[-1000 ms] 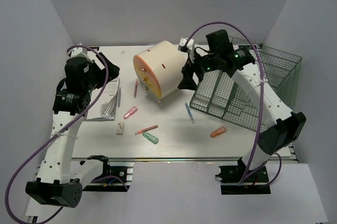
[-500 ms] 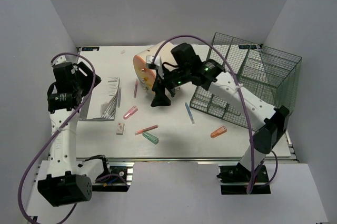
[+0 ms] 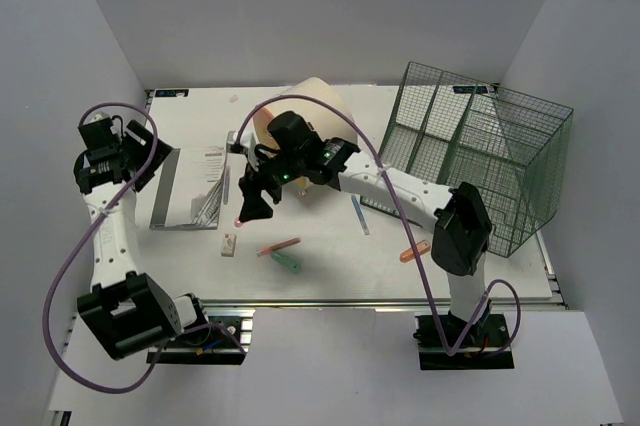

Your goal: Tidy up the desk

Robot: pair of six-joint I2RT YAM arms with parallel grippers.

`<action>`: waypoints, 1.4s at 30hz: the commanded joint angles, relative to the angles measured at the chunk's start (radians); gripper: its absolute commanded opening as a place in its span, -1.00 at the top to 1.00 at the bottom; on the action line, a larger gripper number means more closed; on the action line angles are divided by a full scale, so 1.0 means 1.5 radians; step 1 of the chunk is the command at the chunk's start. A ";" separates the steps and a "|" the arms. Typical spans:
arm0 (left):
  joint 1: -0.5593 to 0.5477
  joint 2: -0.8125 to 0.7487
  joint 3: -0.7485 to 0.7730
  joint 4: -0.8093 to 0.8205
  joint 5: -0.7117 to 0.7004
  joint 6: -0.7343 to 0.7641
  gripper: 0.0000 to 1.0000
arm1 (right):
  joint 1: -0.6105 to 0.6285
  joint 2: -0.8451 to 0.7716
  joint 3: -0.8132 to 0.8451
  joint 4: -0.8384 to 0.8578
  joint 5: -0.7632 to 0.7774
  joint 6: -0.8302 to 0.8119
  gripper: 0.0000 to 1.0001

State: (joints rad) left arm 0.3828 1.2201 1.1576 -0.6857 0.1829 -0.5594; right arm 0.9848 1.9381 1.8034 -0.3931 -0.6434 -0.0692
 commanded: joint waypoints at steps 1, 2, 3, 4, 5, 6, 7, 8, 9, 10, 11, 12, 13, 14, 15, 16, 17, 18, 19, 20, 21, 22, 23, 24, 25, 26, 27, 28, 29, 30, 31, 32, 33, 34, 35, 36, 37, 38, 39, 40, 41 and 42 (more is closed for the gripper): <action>0.027 0.021 0.004 0.041 0.046 -0.027 -0.69 | 0.009 -0.018 -0.036 0.122 -0.068 -0.160 -0.61; 0.027 0.026 0.001 0.047 0.054 -0.038 -0.68 | 0.011 -0.018 -0.046 0.145 -0.077 -0.196 -0.64; 0.036 0.028 -0.004 0.051 0.057 -0.043 -0.67 | 0.014 -0.016 -0.053 0.150 -0.086 -0.236 -0.69; 0.036 0.028 -0.014 0.059 0.055 -0.051 -0.66 | 0.015 -0.014 -0.061 0.151 -0.097 -0.324 -0.70; 0.044 0.027 -0.019 0.060 0.057 -0.054 -0.65 | 0.019 -0.010 -0.068 0.158 -0.117 -0.370 -0.72; 0.054 0.027 -0.023 0.062 0.057 -0.056 -0.65 | 0.019 -0.009 -0.074 0.159 -0.121 -0.418 -0.73; 0.054 0.022 -0.028 0.064 0.056 -0.054 -0.63 | 0.024 -0.006 -0.081 0.161 -0.117 -0.497 -0.75; 0.060 0.020 -0.031 0.062 0.051 -0.055 -0.63 | 0.028 0.004 -0.082 0.164 -0.111 -0.535 -0.76; 0.067 0.015 -0.034 0.064 0.047 -0.055 -0.63 | 0.030 0.007 -0.086 0.169 -0.115 -0.574 -0.75; 0.067 0.011 -0.040 0.068 0.045 -0.054 -0.63 | 0.030 0.013 -0.091 0.181 -0.116 -0.606 -0.75; 0.067 0.002 -0.044 0.070 0.041 -0.055 -0.63 | 0.032 0.023 -0.098 0.200 -0.104 -0.631 -0.75; 0.073 -0.003 -0.048 0.069 0.041 -0.060 -0.63 | 0.032 0.032 -0.094 0.232 -0.098 -0.633 -0.76; 0.073 -0.009 -0.054 0.074 0.044 -0.068 -0.61 | 0.031 0.045 -0.083 0.237 -0.096 -0.634 -0.75; 0.073 -0.017 -0.064 0.073 0.047 -0.077 -0.60 | 0.028 0.080 -0.039 0.239 -0.099 -0.625 -0.70; 0.073 -0.023 -0.071 0.070 0.057 -0.086 -0.59 | 0.026 0.099 -0.012 0.237 -0.101 -0.616 -0.67; 0.073 -0.026 -0.077 0.070 0.064 -0.104 -0.59 | 0.026 0.138 0.014 0.229 -0.094 -0.610 -0.65; 0.073 -0.031 -0.083 0.068 0.066 -0.113 -0.59 | 0.025 0.156 0.063 0.228 -0.087 -0.606 -0.63; 0.073 -0.037 -0.083 0.061 0.063 -0.121 -0.58 | 0.024 0.172 0.081 0.229 -0.080 -0.604 -0.62; 0.073 -0.038 -0.081 0.050 0.064 -0.128 -0.58 | 0.026 0.203 0.096 0.236 -0.072 -0.606 -0.61; 0.073 -0.038 -0.069 0.041 0.060 -0.131 -0.57 | 0.026 0.219 0.120 0.244 -0.066 -0.606 -0.60; 0.067 -0.040 -0.063 0.035 0.054 -0.133 -0.55 | 0.025 0.233 0.132 0.251 -0.060 -0.607 -0.60; 0.067 -0.041 -0.054 0.019 0.041 -0.133 -0.55 | 0.024 0.261 0.147 0.254 -0.056 -0.606 -0.60; 0.067 -0.044 -0.032 0.007 0.024 -0.132 -0.55 | 0.023 0.276 0.163 0.255 -0.054 -0.604 -0.59; 0.060 -0.047 -0.018 -0.012 -0.004 -0.130 -0.56 | 0.023 0.289 0.191 0.254 -0.051 -0.600 -0.58; 0.060 -0.047 -0.007 -0.019 -0.016 -0.126 -0.56 | 0.022 0.312 0.204 0.255 -0.046 -0.599 -0.58; 0.060 -0.047 0.011 -0.028 -0.025 -0.123 -0.56 | 0.023 0.322 0.213 0.254 -0.042 -0.600 -0.58; 0.060 -0.047 0.015 -0.033 -0.029 -0.124 -0.56 | 0.022 0.329 0.224 0.254 -0.034 -0.600 -0.58; 0.060 -0.048 0.015 -0.034 -0.029 -0.128 -0.56 | 0.024 0.342 0.226 0.291 -0.018 -0.589 -0.58; 0.060 -0.050 0.011 -0.034 -0.029 -0.130 -0.56 | 0.025 0.348 0.229 0.301 -0.009 -0.586 -0.59; 0.060 -0.050 0.005 -0.032 -0.028 -0.130 -0.56 | 0.025 0.353 0.230 0.314 0.004 -0.580 -0.59; 0.060 -0.047 -0.002 -0.033 -0.027 -0.134 -0.56 | 0.027 0.363 0.231 0.328 0.024 -0.560 -0.60; 0.060 -0.046 -0.009 -0.033 -0.024 -0.137 -0.56 | 0.028 0.368 0.234 0.342 0.030 -0.557 -0.60; 0.060 -0.046 -0.021 -0.032 -0.024 -0.140 -0.56 | 0.029 0.379 0.238 0.343 0.037 -0.557 -0.60; 0.054 -0.048 -0.027 -0.030 -0.021 -0.142 -0.56 | 0.032 0.384 0.247 0.344 0.048 -0.557 -0.60; 0.054 -0.050 -0.032 -0.031 -0.022 -0.143 -0.56 | 0.034 0.389 0.249 0.346 0.053 -0.559 -0.60; 0.054 -0.051 -0.035 -0.030 -0.024 -0.147 -0.56 | 0.032 0.398 0.250 0.347 0.055 -0.561 -0.61; 0.054 -0.051 -0.036 -0.031 -0.024 -0.146 -0.56 | 0.033 0.401 0.250 0.348 0.056 -0.564 -0.61; 0.054 -0.049 -0.035 -0.031 -0.025 -0.147 -0.56 | 0.033 0.406 0.251 0.349 0.056 -0.571 -0.60; 0.054 -0.047 -0.033 -0.035 -0.027 -0.148 -0.56 | 0.036 0.412 0.249 0.352 0.050 -0.578 -0.60; 0.054 -0.045 -0.026 -0.036 -0.029 -0.147 -0.56 | 0.035 0.415 0.250 0.354 0.048 -0.579 -0.59; 0.054 -0.045 -0.022 -0.037 -0.033 -0.146 -0.56 | 0.035 0.418 0.249 0.357 0.046 -0.583 -0.57; 0.054 -0.044 -0.019 -0.043 -0.037 -0.144 -0.56 | 0.036 0.425 0.251 0.360 0.037 -0.586 -0.57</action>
State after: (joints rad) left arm 0.4667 1.1694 1.1072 -0.7357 0.1547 -0.7708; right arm 1.0294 2.5484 2.1395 0.0860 -0.5781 -0.9276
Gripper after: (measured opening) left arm 0.781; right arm 0.788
